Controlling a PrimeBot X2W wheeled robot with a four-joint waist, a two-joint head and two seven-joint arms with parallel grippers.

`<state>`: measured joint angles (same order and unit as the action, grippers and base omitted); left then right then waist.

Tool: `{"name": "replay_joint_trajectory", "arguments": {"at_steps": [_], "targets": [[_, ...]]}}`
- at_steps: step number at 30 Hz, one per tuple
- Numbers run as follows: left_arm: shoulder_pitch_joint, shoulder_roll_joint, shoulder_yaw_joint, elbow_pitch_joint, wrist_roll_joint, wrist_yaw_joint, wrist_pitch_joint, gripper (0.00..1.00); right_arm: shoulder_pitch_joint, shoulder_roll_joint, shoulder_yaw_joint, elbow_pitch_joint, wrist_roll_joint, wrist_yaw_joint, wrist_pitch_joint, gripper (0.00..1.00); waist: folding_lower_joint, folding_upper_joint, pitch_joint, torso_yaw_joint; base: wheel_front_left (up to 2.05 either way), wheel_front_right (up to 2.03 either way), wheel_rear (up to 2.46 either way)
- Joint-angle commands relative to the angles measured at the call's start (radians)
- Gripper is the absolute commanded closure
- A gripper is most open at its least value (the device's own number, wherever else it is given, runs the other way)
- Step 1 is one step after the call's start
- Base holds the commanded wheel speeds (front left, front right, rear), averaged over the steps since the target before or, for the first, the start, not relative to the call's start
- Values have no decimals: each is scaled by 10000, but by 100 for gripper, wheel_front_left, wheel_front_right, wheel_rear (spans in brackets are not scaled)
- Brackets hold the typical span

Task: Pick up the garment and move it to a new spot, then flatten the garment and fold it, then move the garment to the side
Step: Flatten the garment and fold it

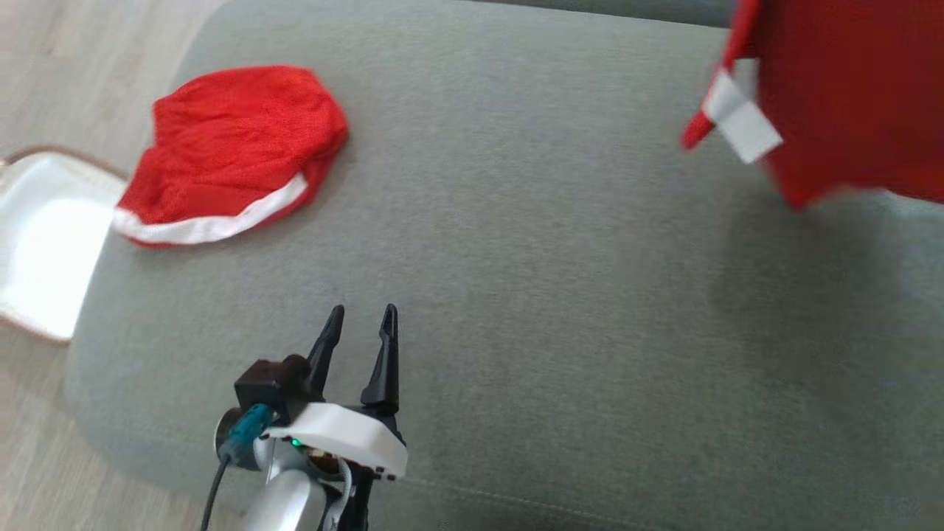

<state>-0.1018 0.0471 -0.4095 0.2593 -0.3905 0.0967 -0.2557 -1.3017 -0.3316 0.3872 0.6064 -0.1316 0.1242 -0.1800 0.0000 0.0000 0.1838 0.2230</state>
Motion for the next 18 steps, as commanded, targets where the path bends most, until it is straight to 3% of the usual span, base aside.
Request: {"name": "replay_joint_trajectory", "arguments": {"at_steps": [1, 8, 13, 18], "targets": [[-231, 32, 286, -329, -67, 66, -61, 0, -534, 284, -54, -108, 47, 65, -150, 100, 0, 0, 50, 182, 0, 0, 0], [-181, 32, 577, -405, 8, 197, -61, 0, -284, 335, -800, 981, -80, 65, -512, 100, 0, 0, 108, -388, 0, 0, 0], [-296, 32, 757, -404, 164, 154, -61, 0, 1357, 57, -1847, 1541, -58, 65, -567, 100, 0, 0, 240, -935, 0, 0, 0], [-469, 32, 947, -329, 412, 29, -61, 0, 4405, 160, -3588, 2220, -128, 65, -616, 100, 0, 0, 453, -1540, 0, 0, 0]]}}
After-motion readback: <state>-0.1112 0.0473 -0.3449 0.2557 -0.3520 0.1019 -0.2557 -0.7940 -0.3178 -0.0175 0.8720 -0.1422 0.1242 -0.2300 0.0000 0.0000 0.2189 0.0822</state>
